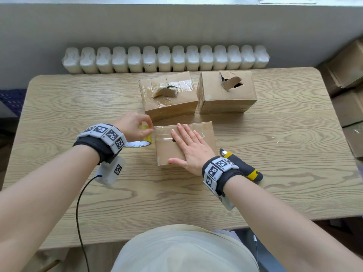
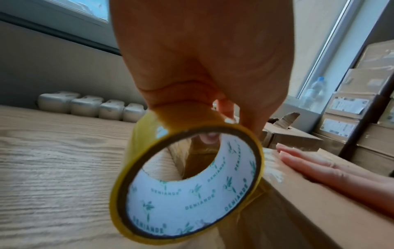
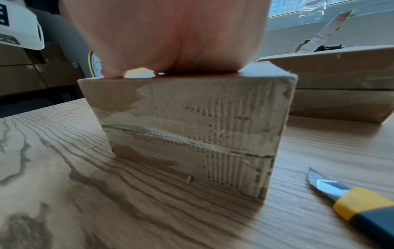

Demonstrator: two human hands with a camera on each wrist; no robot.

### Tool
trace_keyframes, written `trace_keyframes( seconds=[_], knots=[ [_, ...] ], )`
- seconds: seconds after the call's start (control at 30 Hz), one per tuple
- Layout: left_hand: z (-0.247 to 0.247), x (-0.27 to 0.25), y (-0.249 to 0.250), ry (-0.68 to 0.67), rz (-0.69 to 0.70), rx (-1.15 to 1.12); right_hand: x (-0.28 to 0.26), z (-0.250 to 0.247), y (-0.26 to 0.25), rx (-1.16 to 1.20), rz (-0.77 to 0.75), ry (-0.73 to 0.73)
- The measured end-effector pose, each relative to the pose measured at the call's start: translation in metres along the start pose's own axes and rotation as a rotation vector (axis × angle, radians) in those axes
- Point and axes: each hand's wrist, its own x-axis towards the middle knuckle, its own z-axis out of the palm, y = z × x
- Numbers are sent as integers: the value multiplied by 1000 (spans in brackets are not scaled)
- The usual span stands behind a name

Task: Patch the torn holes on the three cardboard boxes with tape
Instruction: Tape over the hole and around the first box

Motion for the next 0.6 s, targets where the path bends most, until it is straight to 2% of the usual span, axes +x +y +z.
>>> trace_keyframes(
  seconds=[0.2, 0.33, 0.47, 0.6],
  knots=[
    [4, 1, 2, -39, -72, 85, 0, 3, 2, 6, -8, 16],
    [1, 1, 3, -18, -67, 68, 0, -1, 6, 88, -32, 35],
    [0, 0, 9, 10, -60, 42, -12, -9, 13, 222, -11, 204],
    [1, 0, 12, 39, -58, 15, -36, -6, 30, 204, 77, 408]
  ],
)
